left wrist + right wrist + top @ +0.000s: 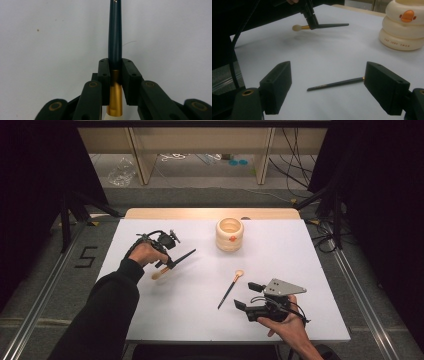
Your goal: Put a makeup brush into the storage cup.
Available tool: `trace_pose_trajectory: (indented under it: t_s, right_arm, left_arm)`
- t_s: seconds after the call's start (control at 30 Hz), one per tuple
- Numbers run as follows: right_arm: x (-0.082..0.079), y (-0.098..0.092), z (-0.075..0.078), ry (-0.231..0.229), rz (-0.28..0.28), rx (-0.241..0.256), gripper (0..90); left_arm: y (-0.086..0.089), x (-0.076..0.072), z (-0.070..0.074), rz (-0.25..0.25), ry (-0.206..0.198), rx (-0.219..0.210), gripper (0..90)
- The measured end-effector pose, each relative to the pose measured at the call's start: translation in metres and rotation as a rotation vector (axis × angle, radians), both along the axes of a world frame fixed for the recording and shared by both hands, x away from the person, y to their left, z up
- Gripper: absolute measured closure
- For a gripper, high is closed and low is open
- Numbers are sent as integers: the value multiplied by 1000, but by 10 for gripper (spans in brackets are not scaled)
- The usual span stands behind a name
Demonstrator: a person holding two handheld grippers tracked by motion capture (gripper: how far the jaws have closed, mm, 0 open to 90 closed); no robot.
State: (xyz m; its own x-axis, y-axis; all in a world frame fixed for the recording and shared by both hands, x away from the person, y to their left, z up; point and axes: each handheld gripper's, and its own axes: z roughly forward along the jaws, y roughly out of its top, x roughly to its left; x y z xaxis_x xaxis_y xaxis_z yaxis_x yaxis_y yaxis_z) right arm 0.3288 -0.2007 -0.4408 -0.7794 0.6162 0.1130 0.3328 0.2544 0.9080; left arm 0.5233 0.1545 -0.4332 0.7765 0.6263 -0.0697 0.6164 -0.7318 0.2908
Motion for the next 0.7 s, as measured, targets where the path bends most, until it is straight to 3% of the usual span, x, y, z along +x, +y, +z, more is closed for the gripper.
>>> trace_pose_trajectory:
  t_s: [0.23,0.33,0.5,0.6,0.7]
  right_arm:
    - [1,1,5,-58,5,-32,232]
    - [0,4,6,-81,19,-30,222]
    - [-1,11,12,-145,55,-49,206]
    - [0,17,16,-172,75,-41,193]
    - [0,24,20,-209,110,-64,192]
  left_arm:
    - [-2,-18,15,-54,5,-58,782]
    - [-6,-28,22,-73,5,-105,782]
    - [-13,-42,25,-115,7,-123,782]
    - [-17,-50,26,-163,29,-130,782]
    - [-22,-58,25,-188,48,-145,782]
